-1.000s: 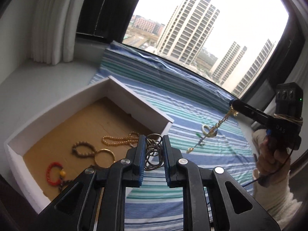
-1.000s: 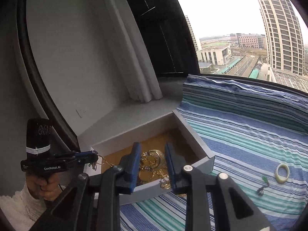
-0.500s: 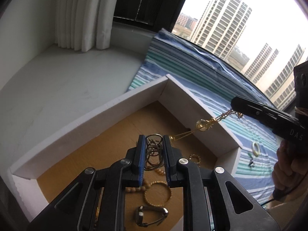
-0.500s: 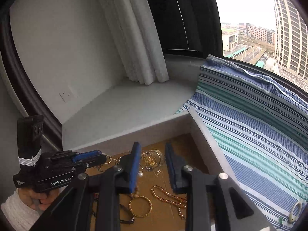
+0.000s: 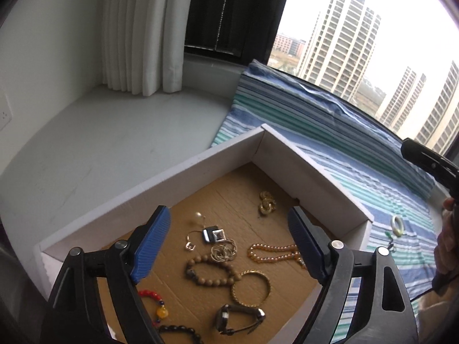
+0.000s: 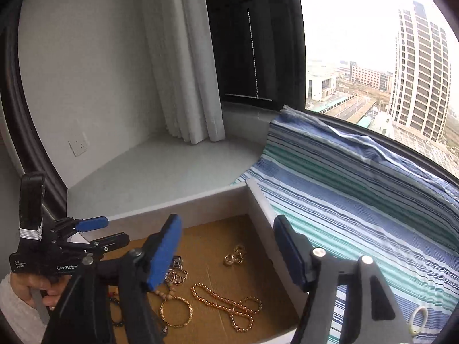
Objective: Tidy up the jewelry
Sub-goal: 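Withdraw both tools from the box back toward the jade pieces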
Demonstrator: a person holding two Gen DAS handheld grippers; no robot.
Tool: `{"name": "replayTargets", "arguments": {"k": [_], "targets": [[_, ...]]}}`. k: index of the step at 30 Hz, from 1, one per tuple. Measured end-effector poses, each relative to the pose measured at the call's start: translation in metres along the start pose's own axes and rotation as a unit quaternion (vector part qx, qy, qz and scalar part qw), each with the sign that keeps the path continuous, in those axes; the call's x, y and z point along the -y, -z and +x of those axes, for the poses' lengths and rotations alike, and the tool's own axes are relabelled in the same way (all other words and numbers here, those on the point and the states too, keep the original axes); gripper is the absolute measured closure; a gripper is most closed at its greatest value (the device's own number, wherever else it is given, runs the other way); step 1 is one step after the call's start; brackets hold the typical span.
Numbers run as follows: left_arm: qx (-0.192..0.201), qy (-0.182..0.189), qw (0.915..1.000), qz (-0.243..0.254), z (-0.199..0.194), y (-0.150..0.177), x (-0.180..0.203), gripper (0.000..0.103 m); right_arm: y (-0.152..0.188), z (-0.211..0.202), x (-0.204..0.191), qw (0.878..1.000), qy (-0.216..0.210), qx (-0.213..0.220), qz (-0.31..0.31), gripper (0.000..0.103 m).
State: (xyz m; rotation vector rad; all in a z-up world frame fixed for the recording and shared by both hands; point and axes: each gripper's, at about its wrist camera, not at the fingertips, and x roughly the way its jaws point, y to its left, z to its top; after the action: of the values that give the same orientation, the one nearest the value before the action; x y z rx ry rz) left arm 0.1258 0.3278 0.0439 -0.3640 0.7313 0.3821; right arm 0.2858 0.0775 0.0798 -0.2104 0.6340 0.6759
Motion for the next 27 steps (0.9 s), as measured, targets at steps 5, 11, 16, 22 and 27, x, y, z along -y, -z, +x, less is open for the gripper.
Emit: {"name": "replayTargets", "arguments": {"k": [5,11,16,22,27], "targets": [[0.031,0.036,0.9980,0.041,-0.053,0.037,0.045,0.005,0.033,-0.065,0.005,0.999,0.034,0.024,0.008,0.024],[0.021,0.077,0.9901,0.115,-0.068,0.114,0.119,0.004,0.125,-0.106,0.023,0.995,0.096,-0.013,0.035,0.024],[-0.037,0.126,0.9830,0.128,-0.044,0.185,0.168,0.004,0.217,-0.135,0.051,0.984,0.148,-0.058,0.080,0.024],[-0.111,0.145,0.9741,0.134,-0.010,0.246,0.206,0.004,0.313,-0.170,0.087,0.959,0.225,-0.102,0.139,0.024],[-0.140,0.130,0.9677,0.164,0.006,0.274,0.226,0.004,0.363,-0.195,0.108,0.939,0.269,-0.112,0.184,0.024]]}}
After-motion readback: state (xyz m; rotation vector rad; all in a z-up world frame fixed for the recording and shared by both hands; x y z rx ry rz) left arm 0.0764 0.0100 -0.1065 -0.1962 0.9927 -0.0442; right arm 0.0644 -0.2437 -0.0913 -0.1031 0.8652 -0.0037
